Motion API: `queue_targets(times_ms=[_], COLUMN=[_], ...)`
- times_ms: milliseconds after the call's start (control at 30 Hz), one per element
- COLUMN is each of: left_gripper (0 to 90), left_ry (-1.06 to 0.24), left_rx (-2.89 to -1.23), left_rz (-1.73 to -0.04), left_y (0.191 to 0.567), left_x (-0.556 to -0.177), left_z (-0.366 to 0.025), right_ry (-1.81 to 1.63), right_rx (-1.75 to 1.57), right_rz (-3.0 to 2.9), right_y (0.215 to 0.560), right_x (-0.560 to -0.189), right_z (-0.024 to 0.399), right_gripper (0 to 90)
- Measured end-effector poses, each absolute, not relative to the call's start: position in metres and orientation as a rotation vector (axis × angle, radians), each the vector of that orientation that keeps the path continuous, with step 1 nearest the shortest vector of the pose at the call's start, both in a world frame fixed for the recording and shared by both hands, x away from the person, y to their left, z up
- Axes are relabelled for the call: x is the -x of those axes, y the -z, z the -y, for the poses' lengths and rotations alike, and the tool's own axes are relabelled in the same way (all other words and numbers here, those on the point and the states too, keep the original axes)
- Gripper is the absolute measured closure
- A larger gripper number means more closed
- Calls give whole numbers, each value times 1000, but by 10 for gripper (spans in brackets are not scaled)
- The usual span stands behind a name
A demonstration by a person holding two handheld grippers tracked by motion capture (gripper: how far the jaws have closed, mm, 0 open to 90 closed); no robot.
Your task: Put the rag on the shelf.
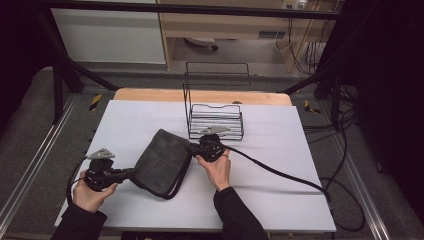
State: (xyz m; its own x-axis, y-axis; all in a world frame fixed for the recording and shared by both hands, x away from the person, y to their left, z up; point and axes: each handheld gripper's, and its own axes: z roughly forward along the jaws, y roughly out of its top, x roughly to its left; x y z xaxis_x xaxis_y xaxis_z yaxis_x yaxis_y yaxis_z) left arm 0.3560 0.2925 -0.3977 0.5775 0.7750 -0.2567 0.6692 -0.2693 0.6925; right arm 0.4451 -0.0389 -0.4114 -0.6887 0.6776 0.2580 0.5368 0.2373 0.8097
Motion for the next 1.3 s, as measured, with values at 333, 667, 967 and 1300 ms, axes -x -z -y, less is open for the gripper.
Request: queue_targets(times_ms=[333,667,967,1300], left_gripper=[841,841,831,639], left_ry=[-99,-21,-30,-91], left_rx=[-1995,-2024,-2044,-2037], left_rz=[-1096,-1042,-1068,-1143], left_y=[392,394,404,402], left_x=[-346,-329,-317,-331], left_z=[-265,-214,-185,-203], right_ry=[-1391,-1288,-1201,-1221], right_rx=[-1198,-1235,-1197,-1176], right_rz=[-2349,-2373,-2437,-2431], right_y=[398,386,405,436], right_x=[-429,-410,-423,-442], right_z=[74,118,123,104], right_gripper=[797,797,794,784])
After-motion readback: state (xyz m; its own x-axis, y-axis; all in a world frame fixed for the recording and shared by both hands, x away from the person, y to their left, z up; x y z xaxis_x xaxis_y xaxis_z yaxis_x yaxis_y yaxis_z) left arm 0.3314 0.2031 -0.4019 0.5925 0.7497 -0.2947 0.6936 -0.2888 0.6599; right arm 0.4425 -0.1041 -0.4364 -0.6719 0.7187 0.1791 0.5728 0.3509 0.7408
